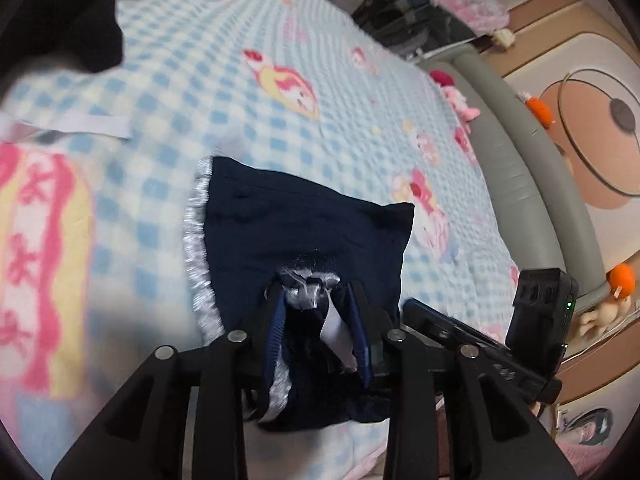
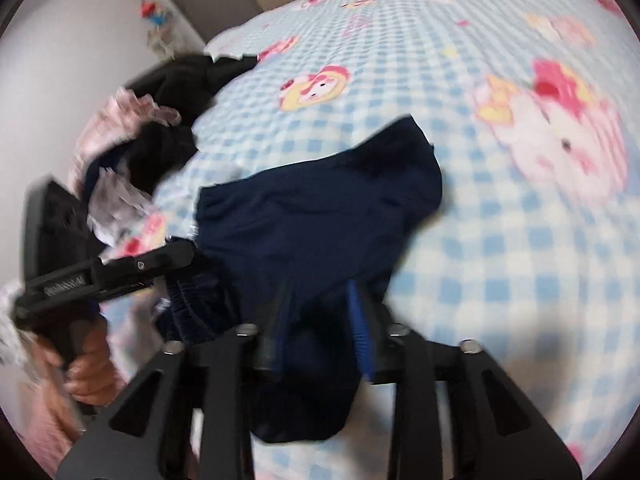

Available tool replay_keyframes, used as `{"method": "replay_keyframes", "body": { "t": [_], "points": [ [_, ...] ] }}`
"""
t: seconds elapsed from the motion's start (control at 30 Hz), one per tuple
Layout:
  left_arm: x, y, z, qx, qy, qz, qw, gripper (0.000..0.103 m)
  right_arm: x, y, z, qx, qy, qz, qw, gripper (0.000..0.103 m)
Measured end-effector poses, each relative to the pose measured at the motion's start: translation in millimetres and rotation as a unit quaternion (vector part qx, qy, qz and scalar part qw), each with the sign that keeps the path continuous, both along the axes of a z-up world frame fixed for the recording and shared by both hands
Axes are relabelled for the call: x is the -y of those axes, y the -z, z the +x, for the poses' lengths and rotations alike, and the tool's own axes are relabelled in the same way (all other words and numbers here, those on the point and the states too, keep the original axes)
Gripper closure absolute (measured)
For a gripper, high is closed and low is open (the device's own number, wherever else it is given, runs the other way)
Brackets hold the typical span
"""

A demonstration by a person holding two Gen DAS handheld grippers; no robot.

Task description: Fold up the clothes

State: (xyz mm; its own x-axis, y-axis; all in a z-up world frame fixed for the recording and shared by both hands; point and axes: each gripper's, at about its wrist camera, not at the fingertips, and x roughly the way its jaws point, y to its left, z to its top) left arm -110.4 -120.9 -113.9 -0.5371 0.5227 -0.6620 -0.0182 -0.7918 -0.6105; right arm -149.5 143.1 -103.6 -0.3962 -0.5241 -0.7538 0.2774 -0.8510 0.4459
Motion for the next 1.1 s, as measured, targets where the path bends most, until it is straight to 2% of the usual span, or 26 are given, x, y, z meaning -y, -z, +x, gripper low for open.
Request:
{"method": "replay_keyframes", "body": {
  "t": [0.07, 0.13, 0.17, 0.23, 0.37, 0.5, 0.63, 0.7, 0.77, 0.83, 0.87, 0.93, 1.0, 1.1],
  "points": [
    [-3.7, -7.6, 5.9, -0.015, 0.005, -0.042, 0.9990, 0.063, -7.4, -3.9, 15.0, -0.009, 0.002, -0.010, 1.000, 0.058],
    [2.6, -6.9, 7.2, -0.013, 0.001, -0.033, 0.9994, 0.063, -8.2, -11.6, 30.8, -0.029, -0.016, 0.006, 0.999, 0.053],
    [6.8, -5.5, 6.7, -0.010, -0.004, -0.022, 0.9997, 0.063, -5.9, -14.5, 38.6, -0.034, -0.040, 0.013, 0.999, 0.046],
    [12.2, -3.0, 4.9, -0.004, -0.013, -0.011, 0.9999, 0.063, 0.1, -18.2, 51.3, -0.038, -0.097, 0.025, 0.994, 0.042],
    [7.7, -1.4, 3.0, -0.003, -0.012, -0.019, 0.9997, 0.063, 20.4, -21.8, 72.8, -0.069, -0.159, 0.072, 0.982, 0.042],
    [6.4, -0.8, 5.5, 0.000, -0.015, -0.021, 0.9997, 0.063, 42.3, -14.0, 74.4, -0.078, -0.179, 0.105, 0.975, 0.042],
    [10.6, -2.5, 9.0, 0.000, -0.024, -0.017, 0.9996, 0.062, 55.8, -2.1, 64.5, -0.094, -0.172, 0.140, 0.971, 0.043],
    [13.9, -4.6, 13.4, -0.001, -0.033, -0.023, 0.9992, 0.061, 52.2, -2.7, 53.5, -0.095, -0.141, 0.138, 0.976, 0.044],
    [16.2, -9.6, 20.6, -0.005, -0.041, -0.054, 0.9977, 0.060, 46.9, -4.9, 42.4, -0.097, -0.106, 0.133, 0.981, 0.044],
    [12.5, -19.1, 34.7, -0.024, -0.044, -0.135, 0.9895, 0.060, 34.1, -8.1, 33.5, -0.090, -0.061, 0.120, 0.987, 0.044],
    [10.1, -21.5, 39.6, -0.031, -0.040, -0.158, 0.9862, 0.060, 25.0, -9.8, 30.3, -0.083, -0.037, 0.112, 0.990, 0.044],
    [5.0, -23.4, 44.9, -0.040, -0.025, -0.180, 0.9826, 0.060, 9.1, -13.9, 24.6, -0.071, 0.001, 0.094, 0.993, 0.044],
    [-6.4, -20.2, 41.0, -0.042, -0.001, -0.196, 0.9798, 0.060, 2.4, -20.0, 27.0, -0.071, -0.016, 0.072, 0.995, 0.044],
    [-24.9, -14.4, 30.8, -0.042, 0.032, -0.215, 0.9753, 0.060, 10.6, -27.2, 39.0, -0.079, -0.079, 0.056, 0.992, 0.041]
  ]
}}
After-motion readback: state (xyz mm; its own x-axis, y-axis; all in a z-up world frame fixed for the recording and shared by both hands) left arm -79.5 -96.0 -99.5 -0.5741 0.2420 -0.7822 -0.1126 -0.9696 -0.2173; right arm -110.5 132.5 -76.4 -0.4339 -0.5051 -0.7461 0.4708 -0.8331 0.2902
